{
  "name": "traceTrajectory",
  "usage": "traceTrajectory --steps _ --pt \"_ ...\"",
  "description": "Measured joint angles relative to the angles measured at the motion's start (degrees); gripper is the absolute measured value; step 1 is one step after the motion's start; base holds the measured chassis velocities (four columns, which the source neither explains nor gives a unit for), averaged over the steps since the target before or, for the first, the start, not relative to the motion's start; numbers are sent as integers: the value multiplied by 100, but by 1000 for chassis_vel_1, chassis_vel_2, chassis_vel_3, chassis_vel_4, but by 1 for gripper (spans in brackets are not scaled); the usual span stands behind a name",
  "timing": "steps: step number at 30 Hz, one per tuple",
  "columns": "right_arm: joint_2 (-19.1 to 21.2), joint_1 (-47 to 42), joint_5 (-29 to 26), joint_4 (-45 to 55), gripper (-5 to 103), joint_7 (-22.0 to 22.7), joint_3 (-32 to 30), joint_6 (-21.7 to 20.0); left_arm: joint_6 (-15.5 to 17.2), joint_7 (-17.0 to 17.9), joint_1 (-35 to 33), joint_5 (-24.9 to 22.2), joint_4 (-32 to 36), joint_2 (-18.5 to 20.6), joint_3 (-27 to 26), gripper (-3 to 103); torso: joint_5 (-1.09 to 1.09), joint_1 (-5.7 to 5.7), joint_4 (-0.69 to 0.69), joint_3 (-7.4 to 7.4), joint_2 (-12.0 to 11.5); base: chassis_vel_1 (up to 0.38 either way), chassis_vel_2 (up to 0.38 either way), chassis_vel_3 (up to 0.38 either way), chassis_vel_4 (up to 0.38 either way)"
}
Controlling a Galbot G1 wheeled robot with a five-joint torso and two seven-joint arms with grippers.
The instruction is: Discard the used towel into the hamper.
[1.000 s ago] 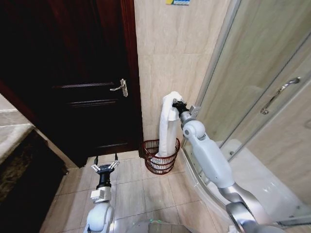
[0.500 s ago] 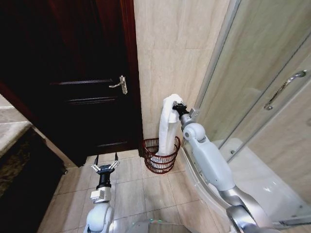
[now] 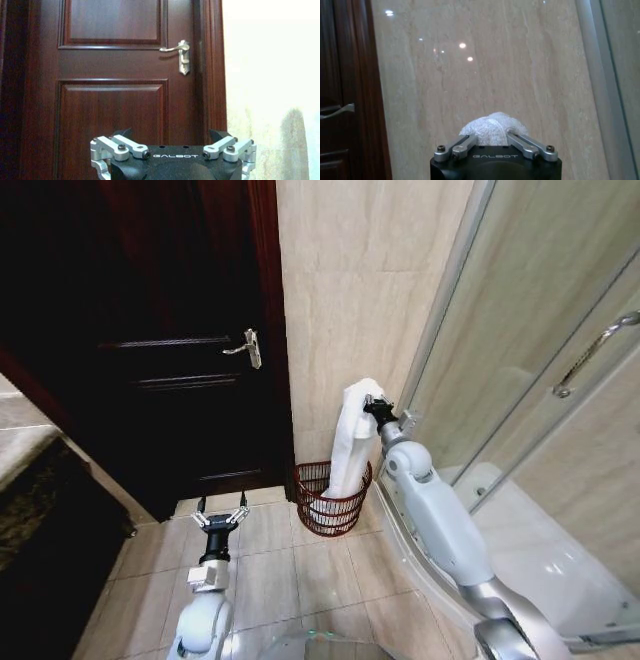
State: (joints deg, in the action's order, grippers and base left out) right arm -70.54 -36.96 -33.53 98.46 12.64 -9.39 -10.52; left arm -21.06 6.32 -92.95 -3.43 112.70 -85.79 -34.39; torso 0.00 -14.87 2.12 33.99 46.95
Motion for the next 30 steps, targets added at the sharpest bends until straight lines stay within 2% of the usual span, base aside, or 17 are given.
traceTrajectory --steps 11,19,30 --pt "-161 -58 -10 90 7 144 93 23 71 7 5 -9 155 21 -4 100 -1 112 1 -144 -256 0 0 0 0" --pt "-272 -85 164 69 7 44 -20 62 -71 -47 -75 -13 179 -8 -65 100 0 201 2 -259 -459 0 0 0 0" --pt "-253 -221 247 261 7 71 13 -7 -252 -170 -117 -1 68 -277 -32 100 0 320 1 -411 -731 0 0 0 0"
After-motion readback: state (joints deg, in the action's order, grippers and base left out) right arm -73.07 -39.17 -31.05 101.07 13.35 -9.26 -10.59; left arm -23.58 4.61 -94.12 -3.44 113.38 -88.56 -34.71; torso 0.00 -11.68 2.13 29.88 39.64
